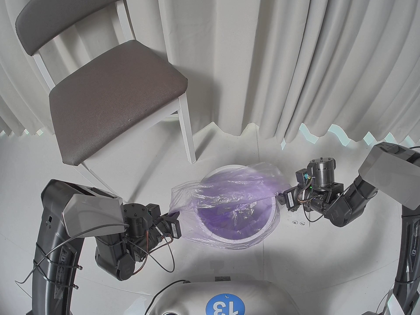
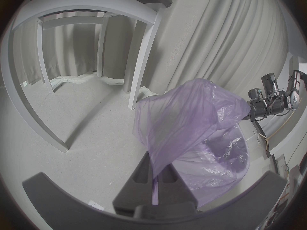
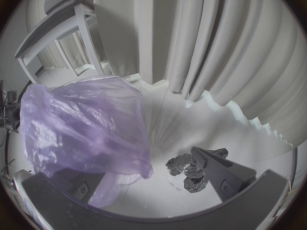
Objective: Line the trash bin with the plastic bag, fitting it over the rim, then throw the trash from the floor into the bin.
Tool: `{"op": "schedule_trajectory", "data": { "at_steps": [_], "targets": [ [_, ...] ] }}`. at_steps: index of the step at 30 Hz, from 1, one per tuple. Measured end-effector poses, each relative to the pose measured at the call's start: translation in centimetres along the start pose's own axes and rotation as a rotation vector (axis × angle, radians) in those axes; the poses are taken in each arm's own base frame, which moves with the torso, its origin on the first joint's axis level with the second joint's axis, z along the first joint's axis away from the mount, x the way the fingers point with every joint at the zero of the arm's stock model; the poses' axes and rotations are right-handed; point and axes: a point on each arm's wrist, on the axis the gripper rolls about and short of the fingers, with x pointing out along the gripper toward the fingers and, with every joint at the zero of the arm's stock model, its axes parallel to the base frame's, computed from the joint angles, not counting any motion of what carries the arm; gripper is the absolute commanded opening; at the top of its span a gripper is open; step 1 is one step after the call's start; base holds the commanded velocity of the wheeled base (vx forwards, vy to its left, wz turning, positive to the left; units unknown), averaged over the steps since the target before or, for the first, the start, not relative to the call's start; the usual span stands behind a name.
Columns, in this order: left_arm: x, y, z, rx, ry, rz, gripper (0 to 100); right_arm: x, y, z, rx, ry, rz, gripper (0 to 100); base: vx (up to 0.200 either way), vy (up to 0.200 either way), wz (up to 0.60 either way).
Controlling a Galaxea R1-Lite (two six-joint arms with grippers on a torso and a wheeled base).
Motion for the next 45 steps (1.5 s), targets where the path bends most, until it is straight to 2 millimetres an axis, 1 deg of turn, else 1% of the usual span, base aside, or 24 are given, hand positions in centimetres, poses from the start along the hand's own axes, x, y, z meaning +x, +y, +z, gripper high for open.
{"op": "schedule_trajectory", "data": {
  "at_steps": [3,7,12,18,19,22,26,31,35,42,45],
  "targets": [
    [-0.1,0.0,0.1,0.001,-0.002,-0.001,0,-1.0,-0.2,0.3,-0.002,-0.002,0.000,100,0.000,0.000,0.00],
    [-0.2,-0.1,0.3,0.001,-0.006,-0.001,0,-2.9,-0.5,0.7,-0.014,-0.008,-0.001,100,0.000,0.000,0.00],
    [-0.2,0.0,0.4,0.003,-0.009,0.005,0,-6.2,-0.5,1.4,-0.067,-0.029,0.004,100,0.000,0.000,0.00],
    [-0.1,0.2,0.3,0.007,-0.011,0.012,0,-10.2,0.1,2.5,-0.130,-0.088,0.026,100,0.000,0.000,0.00],
    [-0.1,0.2,0.2,0.008,-0.008,0.013,100,-10.8,0.2,2.7,-0.135,-0.102,0.029,100,0.000,0.000,0.00],
    [-0.1,0.2,-0.1,0.008,0.003,0.016,100,-12.3,0.4,3.0,-0.142,-0.133,0.036,100,0.000,0.000,0.00],
    [0.0,0.2,-0.2,0.009,0.005,0.016,100,-13.3,0.3,3.2,-0.136,-0.173,0.031,100,0.000,0.000,0.00],
    [0.0,0.3,-0.2,0.010,0.005,0.017,100,-13.9,-0.5,3.3,-0.123,-0.211,0.007,100,0.000,0.000,0.00],
    [-0.2,0.3,0.0,0.009,0.003,0.019,100,-14.1,-0.5,3.4,-0.130,-0.220,0.006,100,0.000,0.000,0.00],
    [-0.8,0.0,0.4,0.015,0.005,0.012,100,-14.9,0.5,3.9,-0.187,-0.250,0.032,100,0.000,0.000,0.00],
    [-1.4,-0.1,0.6,0.037,0.012,0.007,100,-15.1,1.2,4.1,-0.202,-0.261,0.049,100,0.000,0.000,0.00]
  ]
}}
